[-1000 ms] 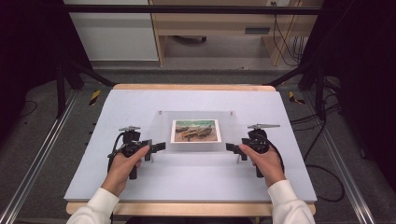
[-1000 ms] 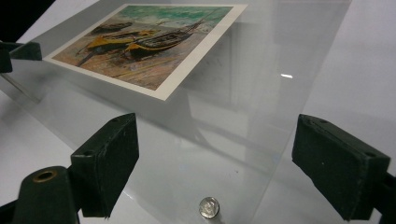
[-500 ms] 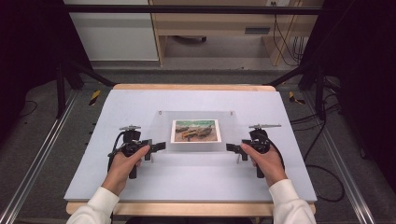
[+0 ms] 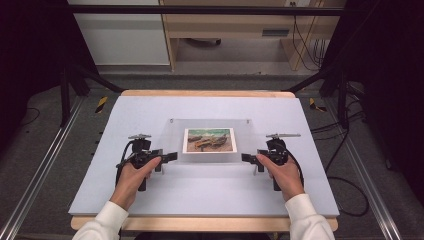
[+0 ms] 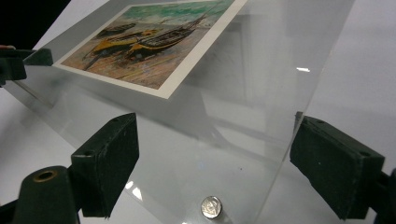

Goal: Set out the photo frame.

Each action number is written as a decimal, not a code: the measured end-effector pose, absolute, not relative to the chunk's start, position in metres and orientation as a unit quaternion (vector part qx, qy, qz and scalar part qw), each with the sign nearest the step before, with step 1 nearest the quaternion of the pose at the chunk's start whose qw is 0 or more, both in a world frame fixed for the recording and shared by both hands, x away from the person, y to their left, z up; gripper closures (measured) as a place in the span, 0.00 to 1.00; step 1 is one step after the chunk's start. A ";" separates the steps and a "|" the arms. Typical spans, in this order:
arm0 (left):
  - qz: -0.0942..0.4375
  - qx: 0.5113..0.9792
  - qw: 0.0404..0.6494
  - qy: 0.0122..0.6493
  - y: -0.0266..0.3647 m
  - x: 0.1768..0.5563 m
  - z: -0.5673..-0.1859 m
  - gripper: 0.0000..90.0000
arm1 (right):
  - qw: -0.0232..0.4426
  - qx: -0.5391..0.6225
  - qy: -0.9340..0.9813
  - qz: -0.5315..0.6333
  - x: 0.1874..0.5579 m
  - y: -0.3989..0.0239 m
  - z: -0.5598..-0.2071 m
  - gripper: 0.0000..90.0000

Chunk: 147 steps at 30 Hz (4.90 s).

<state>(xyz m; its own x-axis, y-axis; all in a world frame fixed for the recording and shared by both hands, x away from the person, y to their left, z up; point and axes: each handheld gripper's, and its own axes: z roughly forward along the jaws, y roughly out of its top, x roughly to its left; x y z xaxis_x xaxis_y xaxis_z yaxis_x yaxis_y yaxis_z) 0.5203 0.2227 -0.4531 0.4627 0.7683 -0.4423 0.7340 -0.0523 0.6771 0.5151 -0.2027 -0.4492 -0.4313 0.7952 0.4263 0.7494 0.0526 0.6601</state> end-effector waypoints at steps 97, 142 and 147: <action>0.171 0.732 0.473 0.459 0.228 0.459 -0.446 0.55 | 0.231 0.455 0.739 0.440 0.439 -0.198 -0.445 0.59; 0.181 0.735 0.459 0.465 0.231 0.441 -0.447 0.68 | 0.238 0.449 0.746 0.429 0.421 -0.202 -0.449 0.74; 0.184 0.738 0.456 0.463 0.230 0.439 -0.447 0.68 | 0.240 0.449 0.747 0.427 0.419 -0.202 -0.450 0.75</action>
